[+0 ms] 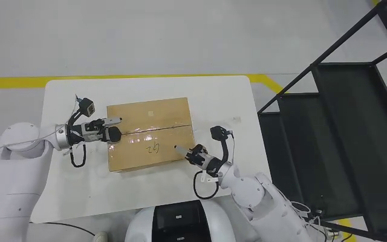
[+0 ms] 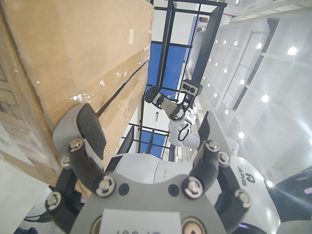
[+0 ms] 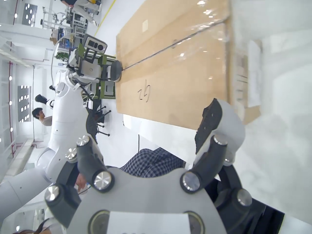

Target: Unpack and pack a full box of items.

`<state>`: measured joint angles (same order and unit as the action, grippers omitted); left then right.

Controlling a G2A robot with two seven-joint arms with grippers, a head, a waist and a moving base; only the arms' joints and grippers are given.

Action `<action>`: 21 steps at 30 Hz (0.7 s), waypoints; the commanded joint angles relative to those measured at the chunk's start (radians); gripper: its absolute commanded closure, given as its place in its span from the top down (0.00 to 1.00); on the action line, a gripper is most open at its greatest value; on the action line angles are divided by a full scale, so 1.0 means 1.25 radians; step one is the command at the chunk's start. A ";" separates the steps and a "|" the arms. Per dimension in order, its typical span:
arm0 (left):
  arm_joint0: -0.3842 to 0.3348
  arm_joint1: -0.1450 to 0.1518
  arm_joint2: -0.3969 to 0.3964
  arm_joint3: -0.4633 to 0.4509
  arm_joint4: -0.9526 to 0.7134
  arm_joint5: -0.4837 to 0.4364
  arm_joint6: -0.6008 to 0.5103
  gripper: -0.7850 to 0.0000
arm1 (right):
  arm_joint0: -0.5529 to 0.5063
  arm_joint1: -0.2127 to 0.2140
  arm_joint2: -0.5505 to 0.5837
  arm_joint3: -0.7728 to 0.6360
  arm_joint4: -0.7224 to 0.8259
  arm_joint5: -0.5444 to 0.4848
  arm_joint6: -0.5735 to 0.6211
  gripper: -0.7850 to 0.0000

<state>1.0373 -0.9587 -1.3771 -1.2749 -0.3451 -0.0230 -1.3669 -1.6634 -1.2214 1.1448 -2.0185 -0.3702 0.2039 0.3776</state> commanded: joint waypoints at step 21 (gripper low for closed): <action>0.000 0.000 0.000 0.000 0.000 0.000 0.000 1.00 | 0.093 -0.033 0.015 0.339 0.277 -0.258 -0.232 1.00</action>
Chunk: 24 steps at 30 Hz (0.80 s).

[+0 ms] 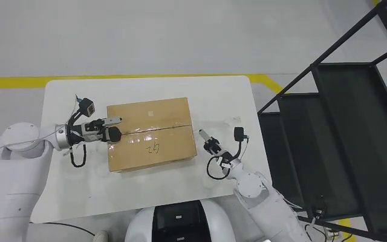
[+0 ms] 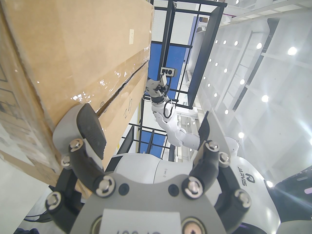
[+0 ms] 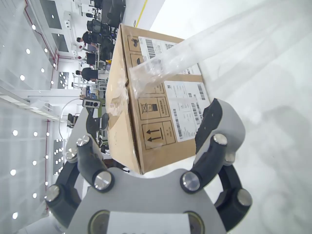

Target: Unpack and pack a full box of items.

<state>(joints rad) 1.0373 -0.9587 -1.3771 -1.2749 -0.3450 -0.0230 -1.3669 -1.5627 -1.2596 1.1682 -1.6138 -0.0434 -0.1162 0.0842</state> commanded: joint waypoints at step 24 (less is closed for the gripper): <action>0.000 0.000 0.000 0.000 0.000 0.000 0.000 1.00 | 0.162 -0.053 -0.076 0.228 0.134 -0.232 -0.061 1.00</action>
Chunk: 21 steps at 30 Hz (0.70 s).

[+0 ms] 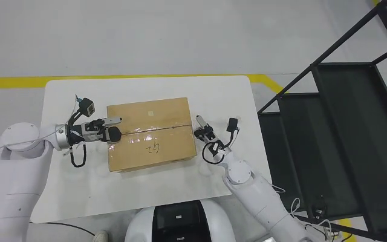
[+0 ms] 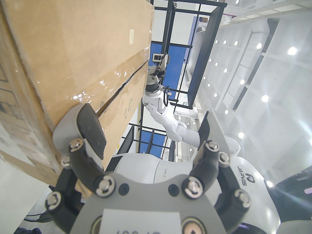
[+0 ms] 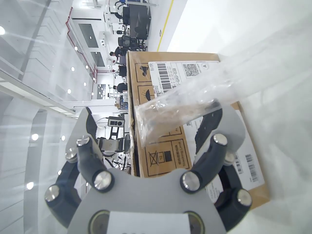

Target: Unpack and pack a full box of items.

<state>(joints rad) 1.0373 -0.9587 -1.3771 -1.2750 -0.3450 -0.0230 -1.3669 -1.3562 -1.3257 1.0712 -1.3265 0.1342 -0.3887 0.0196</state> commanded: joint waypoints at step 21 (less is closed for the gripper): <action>0.000 0.000 0.000 0.000 0.000 0.000 0.000 1.00 | -0.039 0.002 0.024 -0.140 -0.234 -0.044 -0.032 1.00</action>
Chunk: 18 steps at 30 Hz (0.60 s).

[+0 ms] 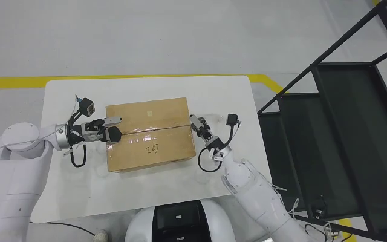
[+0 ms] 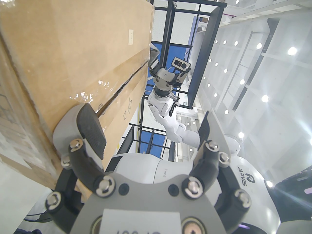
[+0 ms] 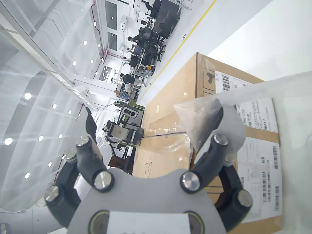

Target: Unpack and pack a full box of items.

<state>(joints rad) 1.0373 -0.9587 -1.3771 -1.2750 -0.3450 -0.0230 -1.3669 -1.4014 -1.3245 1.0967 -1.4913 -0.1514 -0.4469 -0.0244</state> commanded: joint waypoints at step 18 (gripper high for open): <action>0.000 0.000 0.000 0.000 0.000 0.000 0.000 1.00 | 0.045 -0.006 -0.014 -0.015 -0.039 0.044 0.083 1.00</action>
<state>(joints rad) 1.0373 -0.9587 -1.3771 -1.2750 -0.3450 -0.0230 -1.3669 -1.3542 -1.3297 1.0853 -1.5191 -0.2027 -0.3899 0.0763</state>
